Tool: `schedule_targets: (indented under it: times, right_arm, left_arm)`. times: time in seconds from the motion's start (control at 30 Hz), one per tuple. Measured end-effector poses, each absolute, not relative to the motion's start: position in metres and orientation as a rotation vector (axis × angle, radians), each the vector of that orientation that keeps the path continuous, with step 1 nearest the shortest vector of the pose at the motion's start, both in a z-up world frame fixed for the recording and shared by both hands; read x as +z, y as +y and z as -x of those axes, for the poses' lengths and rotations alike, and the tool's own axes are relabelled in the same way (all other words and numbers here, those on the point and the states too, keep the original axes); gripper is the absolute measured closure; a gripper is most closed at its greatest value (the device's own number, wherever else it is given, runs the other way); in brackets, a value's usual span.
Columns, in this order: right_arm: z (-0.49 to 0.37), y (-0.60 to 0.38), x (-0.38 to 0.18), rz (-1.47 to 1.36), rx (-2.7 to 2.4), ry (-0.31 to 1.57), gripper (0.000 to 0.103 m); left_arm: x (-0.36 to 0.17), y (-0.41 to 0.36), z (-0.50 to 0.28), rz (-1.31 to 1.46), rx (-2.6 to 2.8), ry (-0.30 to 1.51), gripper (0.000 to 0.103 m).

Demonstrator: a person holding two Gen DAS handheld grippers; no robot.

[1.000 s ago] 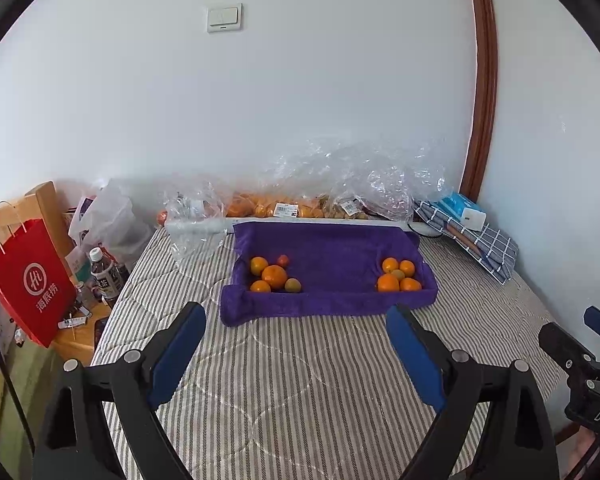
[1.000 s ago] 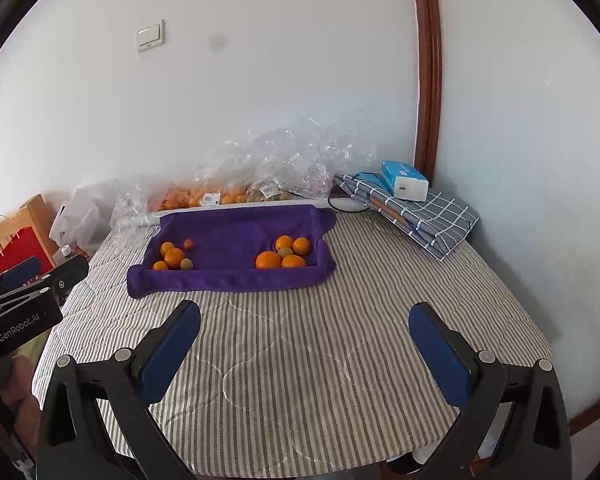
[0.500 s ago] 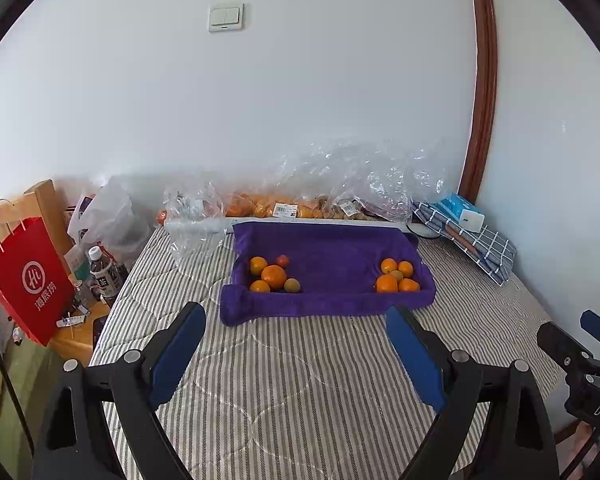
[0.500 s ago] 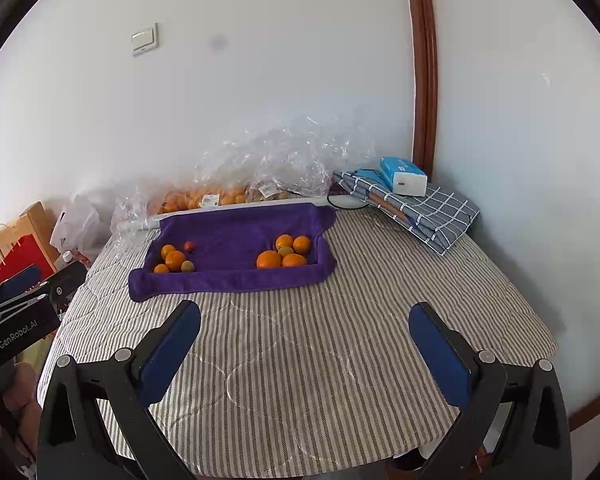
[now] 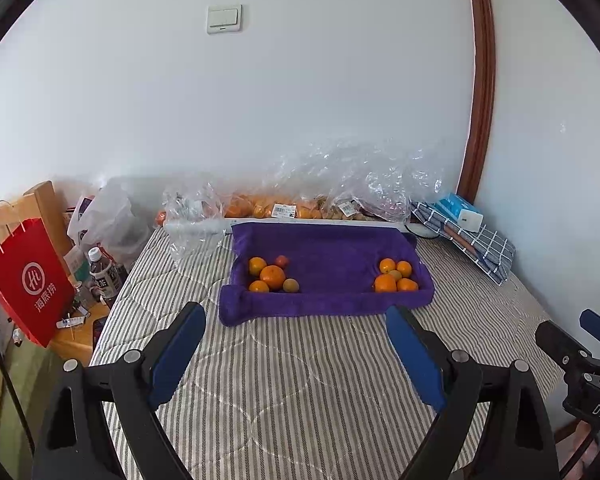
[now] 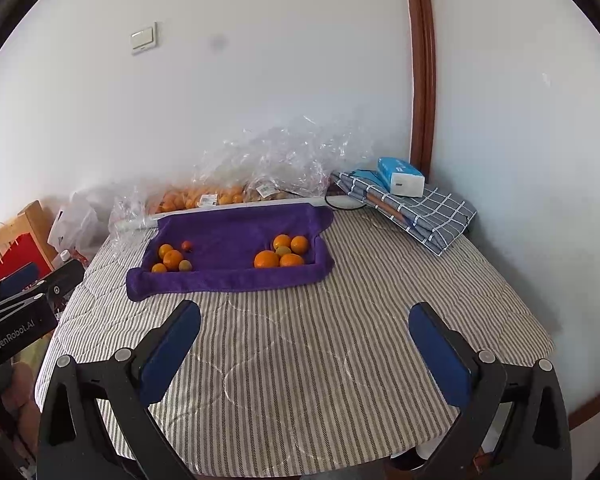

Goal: Organize fruits

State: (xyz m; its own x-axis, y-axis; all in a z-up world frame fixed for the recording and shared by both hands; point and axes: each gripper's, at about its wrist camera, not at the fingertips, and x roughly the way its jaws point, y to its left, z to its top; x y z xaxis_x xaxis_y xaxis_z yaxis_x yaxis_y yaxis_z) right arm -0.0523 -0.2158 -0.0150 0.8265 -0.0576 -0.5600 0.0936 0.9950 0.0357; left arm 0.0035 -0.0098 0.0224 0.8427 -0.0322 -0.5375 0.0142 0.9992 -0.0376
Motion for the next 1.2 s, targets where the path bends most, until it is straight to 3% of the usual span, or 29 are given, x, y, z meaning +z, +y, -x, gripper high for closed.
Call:
schedule_targets:
  times: [1.2]
  right_arm:
    - [0.0550, -0.2182, -0.0123, -0.064, -0.086, 0.588, 0.001]
  left_arm:
    - [0.0266, -0.0032, -0.0041, 0.039, -0.037, 0.573, 0.010]
